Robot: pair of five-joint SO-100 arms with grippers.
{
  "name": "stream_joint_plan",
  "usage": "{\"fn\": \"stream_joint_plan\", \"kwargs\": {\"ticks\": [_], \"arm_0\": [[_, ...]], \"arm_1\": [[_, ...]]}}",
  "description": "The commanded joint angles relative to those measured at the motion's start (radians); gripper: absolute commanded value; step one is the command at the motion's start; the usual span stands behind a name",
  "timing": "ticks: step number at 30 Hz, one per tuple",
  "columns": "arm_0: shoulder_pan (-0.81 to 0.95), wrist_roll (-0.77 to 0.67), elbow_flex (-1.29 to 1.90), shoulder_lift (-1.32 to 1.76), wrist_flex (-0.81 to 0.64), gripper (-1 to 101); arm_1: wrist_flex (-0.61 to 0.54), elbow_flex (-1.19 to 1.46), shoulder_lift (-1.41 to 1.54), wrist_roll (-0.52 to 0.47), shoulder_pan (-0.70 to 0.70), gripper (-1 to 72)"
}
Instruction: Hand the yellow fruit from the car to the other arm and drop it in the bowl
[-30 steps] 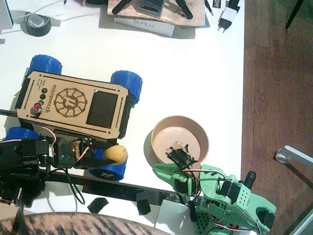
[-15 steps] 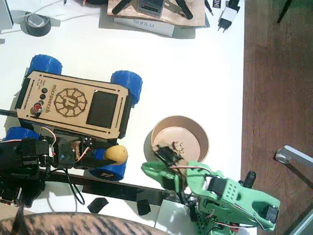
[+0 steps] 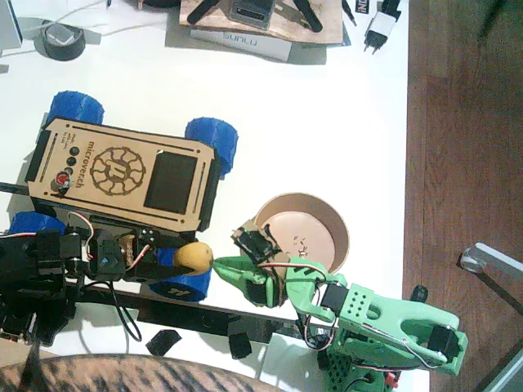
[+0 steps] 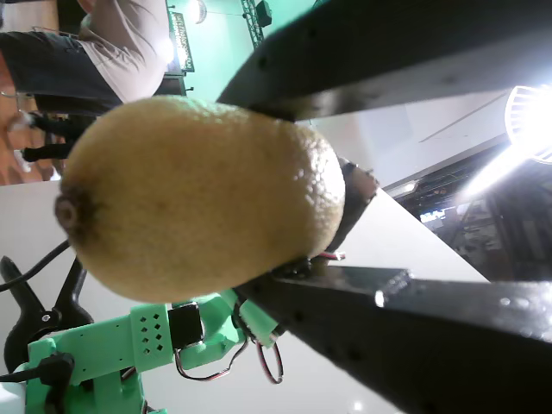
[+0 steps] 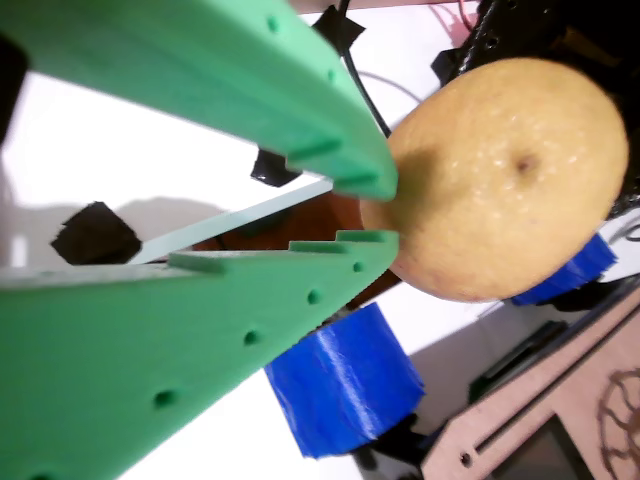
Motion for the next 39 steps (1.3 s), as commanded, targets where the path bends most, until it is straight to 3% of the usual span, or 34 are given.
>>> {"fn": "stream_joint_plan", "kwargs": {"ticks": [1,8,11,13,24,39], "arm_0": [[0.006,-0.014,-0.014,0.005,-0.017,0],[0.006,-0.014,-0.014,0.005,-0.017,0],[0.006,-0.014,-0.014,0.005,-0.017,0],[0.006,-0.014,-0.014,0.005,-0.015,0],[0.006,-0.014,-0.014,0.005,-0.014,0],[0.006,-0.014,-0.014,0.006,-0.014,0]], "arm_1": [[-0.043,-0.009,-0.012,0.009,0.011,8.8],[0.028,0.0,0.006,0.012,0.04,22.6],[0.087,0.0,0.021,0.057,0.04,25.3],[0.138,-0.015,0.017,0.155,0.038,28.5],[0.149,-0.1,-0.135,0.167,0.066,27.9],[0.176,-0.049,-0.043,0.043,0.164,29.5]]}}
